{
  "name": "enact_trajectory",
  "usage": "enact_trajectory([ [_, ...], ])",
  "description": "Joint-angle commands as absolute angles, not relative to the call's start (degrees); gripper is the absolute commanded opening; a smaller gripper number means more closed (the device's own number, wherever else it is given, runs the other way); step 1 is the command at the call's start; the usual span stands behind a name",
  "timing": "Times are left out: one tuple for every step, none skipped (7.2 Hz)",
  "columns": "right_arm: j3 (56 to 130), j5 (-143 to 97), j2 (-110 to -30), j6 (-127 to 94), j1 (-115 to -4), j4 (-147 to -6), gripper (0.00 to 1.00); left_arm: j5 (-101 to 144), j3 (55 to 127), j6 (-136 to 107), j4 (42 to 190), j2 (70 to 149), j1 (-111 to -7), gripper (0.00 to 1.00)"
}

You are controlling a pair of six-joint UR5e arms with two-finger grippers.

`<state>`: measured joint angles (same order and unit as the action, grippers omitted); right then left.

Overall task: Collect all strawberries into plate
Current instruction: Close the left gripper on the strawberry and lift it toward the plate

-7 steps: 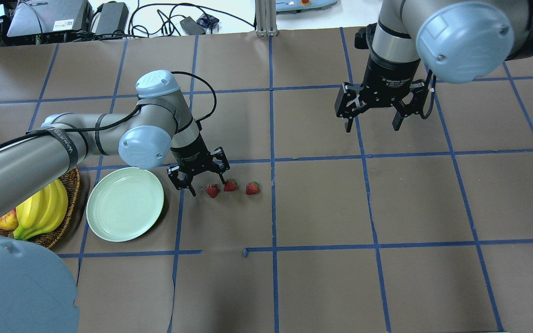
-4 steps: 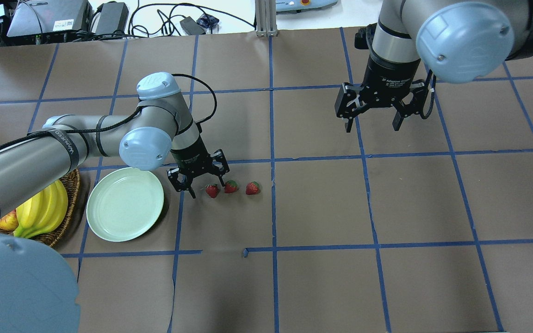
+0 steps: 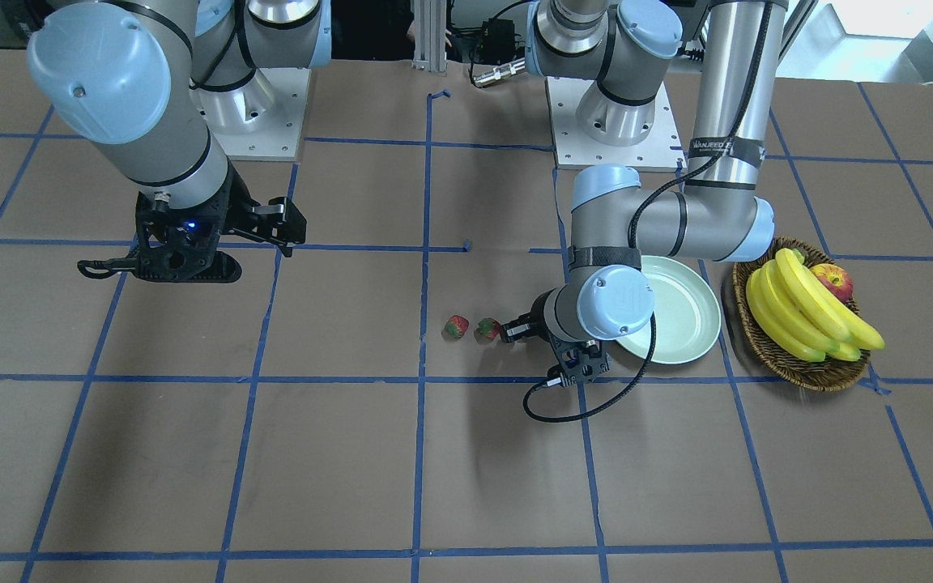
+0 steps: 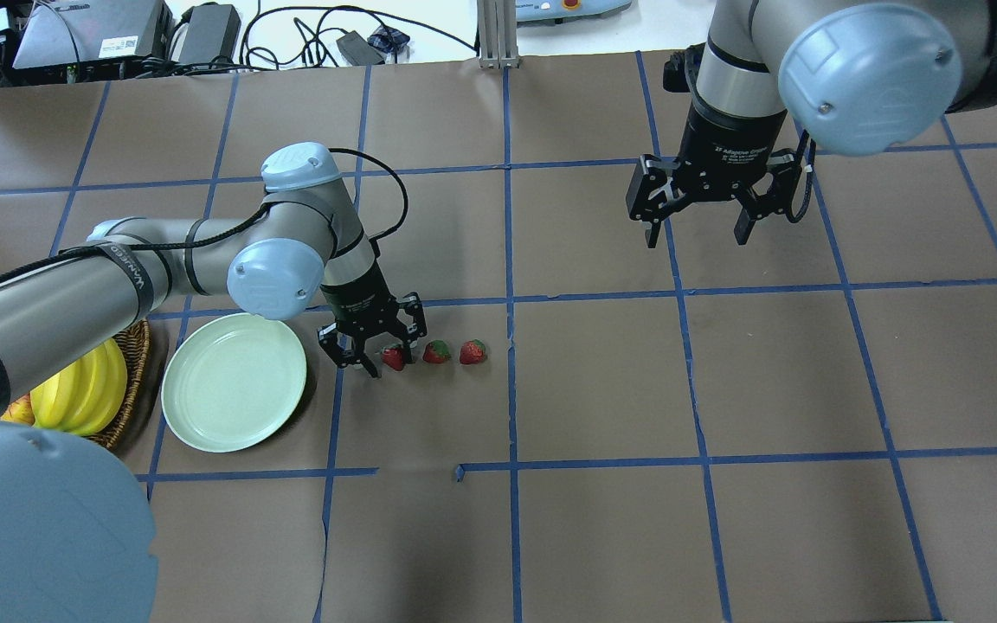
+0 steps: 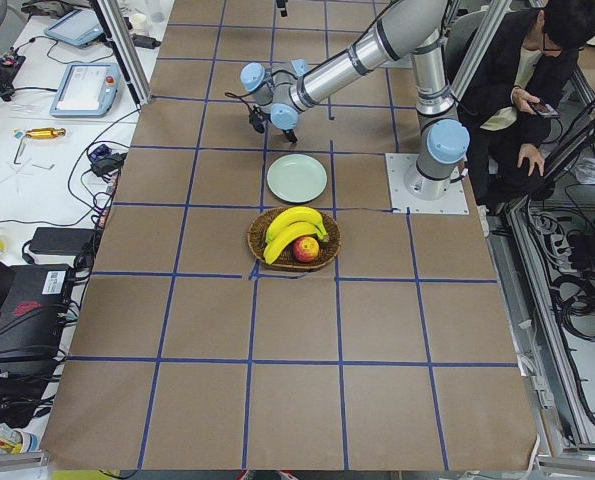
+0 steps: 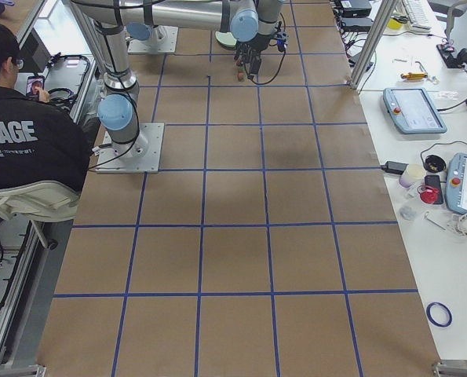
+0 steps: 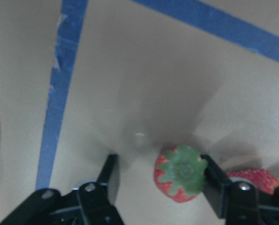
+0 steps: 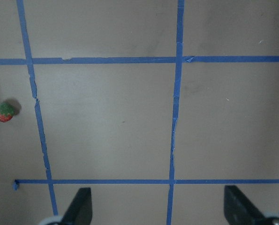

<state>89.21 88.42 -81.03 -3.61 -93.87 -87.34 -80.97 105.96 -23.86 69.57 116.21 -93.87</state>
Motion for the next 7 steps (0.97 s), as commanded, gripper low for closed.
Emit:
enact_trajectory([
  [89.21, 88.42, -81.04, -3.69, -93.87, -87.1, 1.0, -82.6, 105.65, -23.03, 69.61, 115.32, -93.95, 0.0],
  [89.21, 88.42, -81.04, -3.78, -93.87, -86.93, 1.0, -85.58, 104.95, -21.98, 70.39, 114.27, -93.87, 0.0],
  [89.21, 88.42, -81.12, -3.87, -93.87, -86.75, 1.0, -87.95, 102.42, -20.32, 72.84, 113.3, -93.69, 0.0],
  [89.21, 88.5, -81.12, -3.87, -93.87, -86.75, 1.0, -92.24, 99.43, -17.0, 77.21, 112.07, -93.08, 0.0],
  [89.21, 88.51, -81.12, -3.78, -93.87, -86.92, 1.0, -96.03, 98.19, -12.35, 79.95, 111.19, -91.34, 0.0],
  [89.21, 88.51, -81.12, -3.87, -93.87, -86.84, 1.0, -98.15, 98.87, -8.82, 81.2, 110.4, -87.58, 0.0],
  [89.21, 88.51, -81.21, -3.95, -93.87, -86.92, 1.0, -100.44, 99.57, -4.7, 83.39, 110.22, -83.88, 0.0],
])
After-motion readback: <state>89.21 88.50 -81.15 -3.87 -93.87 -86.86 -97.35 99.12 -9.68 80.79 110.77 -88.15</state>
